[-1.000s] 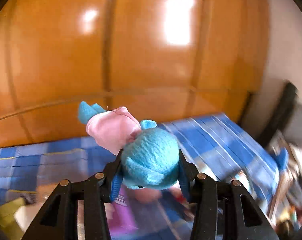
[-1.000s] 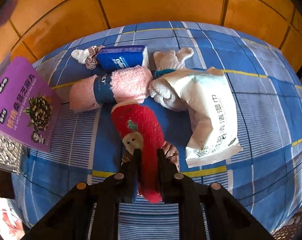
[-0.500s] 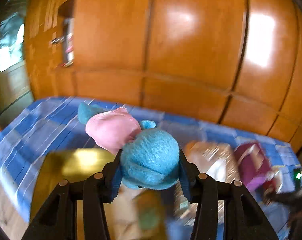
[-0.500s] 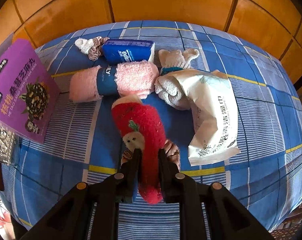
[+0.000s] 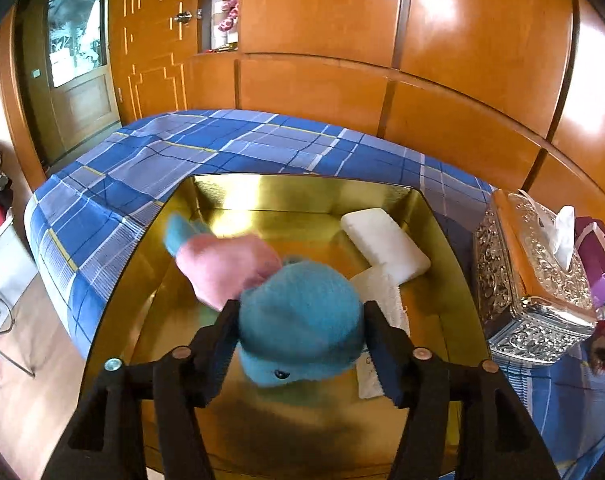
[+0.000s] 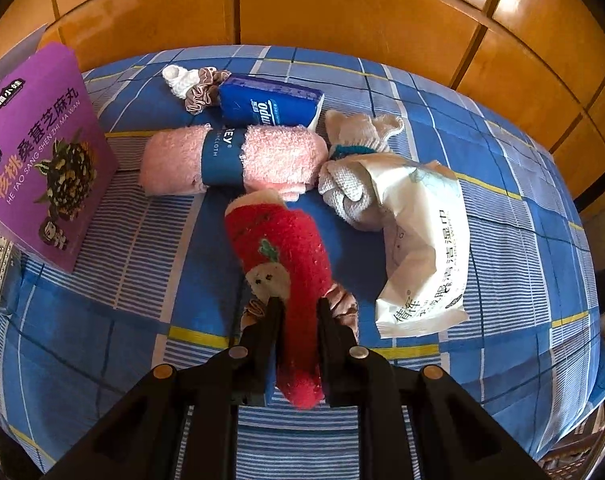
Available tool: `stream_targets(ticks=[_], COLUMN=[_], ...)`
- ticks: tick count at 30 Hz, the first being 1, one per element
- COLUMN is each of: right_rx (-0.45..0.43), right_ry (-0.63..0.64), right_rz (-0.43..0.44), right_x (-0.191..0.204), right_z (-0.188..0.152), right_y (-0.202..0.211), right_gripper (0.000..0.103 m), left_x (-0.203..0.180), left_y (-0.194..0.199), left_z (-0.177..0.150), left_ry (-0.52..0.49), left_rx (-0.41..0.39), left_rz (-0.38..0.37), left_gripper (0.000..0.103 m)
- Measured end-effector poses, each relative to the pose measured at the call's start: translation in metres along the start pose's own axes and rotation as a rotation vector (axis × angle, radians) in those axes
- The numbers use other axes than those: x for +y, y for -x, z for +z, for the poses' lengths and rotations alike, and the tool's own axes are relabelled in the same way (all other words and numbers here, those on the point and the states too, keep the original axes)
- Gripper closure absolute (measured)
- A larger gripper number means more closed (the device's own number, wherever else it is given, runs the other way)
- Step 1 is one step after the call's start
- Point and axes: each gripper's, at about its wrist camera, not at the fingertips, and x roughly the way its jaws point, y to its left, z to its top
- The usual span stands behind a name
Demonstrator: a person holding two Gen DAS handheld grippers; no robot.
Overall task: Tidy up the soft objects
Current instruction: 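Lower the blue plush toy into the gold tray and open the left tool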
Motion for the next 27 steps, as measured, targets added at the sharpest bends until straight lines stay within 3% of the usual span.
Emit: stream_targets(ticks=[14, 18, 27], right_rx=[0.0, 0.0, -0.014], right_ry=[-0.005, -0.006, -0.008], right_rz=[0.001, 0.002, -0.004], right_x=[0.0, -0.001, 0.0], right_z=[-0.001, -0.001, 0.0], right_y=[0.0, 0.0, 0.003], right_gripper=[0.088, 0.088, 0.088], left_x=[-0.009, -0.009, -0.005], left_y=[0.034, 0.04, 0.04], left_z=[-0.003, -0.008, -0.015], left_ry=[-0.059, -0.059, -0.043], left_rx=[-0.07, -0.073, -0.055], left_rz=[-0.027, -0.024, -0.027], left_gripper=[0.025, 0.012, 0.0])
